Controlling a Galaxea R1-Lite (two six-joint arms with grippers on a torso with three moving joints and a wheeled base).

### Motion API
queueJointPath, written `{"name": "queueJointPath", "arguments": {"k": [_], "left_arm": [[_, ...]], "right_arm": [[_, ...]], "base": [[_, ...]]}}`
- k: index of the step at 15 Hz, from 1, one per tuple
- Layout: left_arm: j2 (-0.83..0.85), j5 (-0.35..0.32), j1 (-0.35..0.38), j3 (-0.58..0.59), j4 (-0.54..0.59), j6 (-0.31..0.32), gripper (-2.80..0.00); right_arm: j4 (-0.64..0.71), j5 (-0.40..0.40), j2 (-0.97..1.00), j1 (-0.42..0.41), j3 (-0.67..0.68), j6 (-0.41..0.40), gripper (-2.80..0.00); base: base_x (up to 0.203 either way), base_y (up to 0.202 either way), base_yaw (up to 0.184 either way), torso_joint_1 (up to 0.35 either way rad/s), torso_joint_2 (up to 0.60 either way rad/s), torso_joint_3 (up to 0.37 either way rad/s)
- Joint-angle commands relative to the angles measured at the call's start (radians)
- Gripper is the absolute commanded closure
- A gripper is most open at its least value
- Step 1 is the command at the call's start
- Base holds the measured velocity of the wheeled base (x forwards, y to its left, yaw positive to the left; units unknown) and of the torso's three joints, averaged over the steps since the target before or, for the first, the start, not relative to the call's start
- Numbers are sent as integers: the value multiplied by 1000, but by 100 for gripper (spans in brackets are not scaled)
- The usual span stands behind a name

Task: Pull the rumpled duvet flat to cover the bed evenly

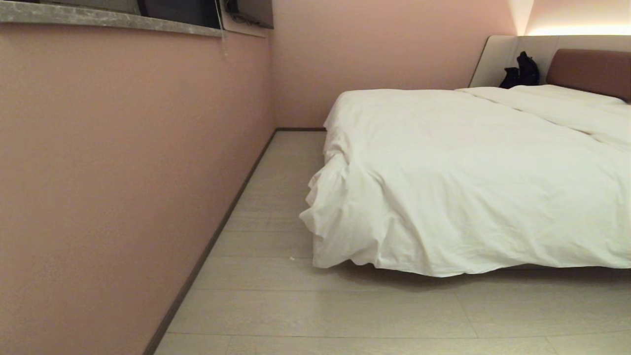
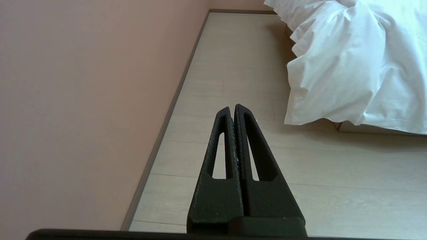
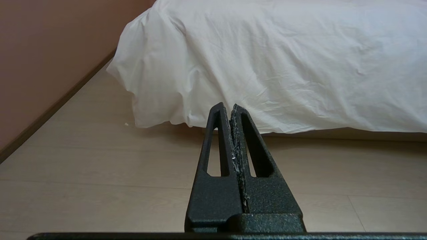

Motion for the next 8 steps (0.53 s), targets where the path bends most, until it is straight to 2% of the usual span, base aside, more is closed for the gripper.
{"name": "queueJointPath", "arguments": {"k": [1,8], "left_arm": [[0,0,0,0,0,-1,0],[0,0,0,0,0,-1,0]], "right_arm": [[0,1,1,0,0,-1,0],[0,1,1,0,0,-1,0]], "base": [[0,0,0,0,0,0],[0,0,0,0,0,0]]}}
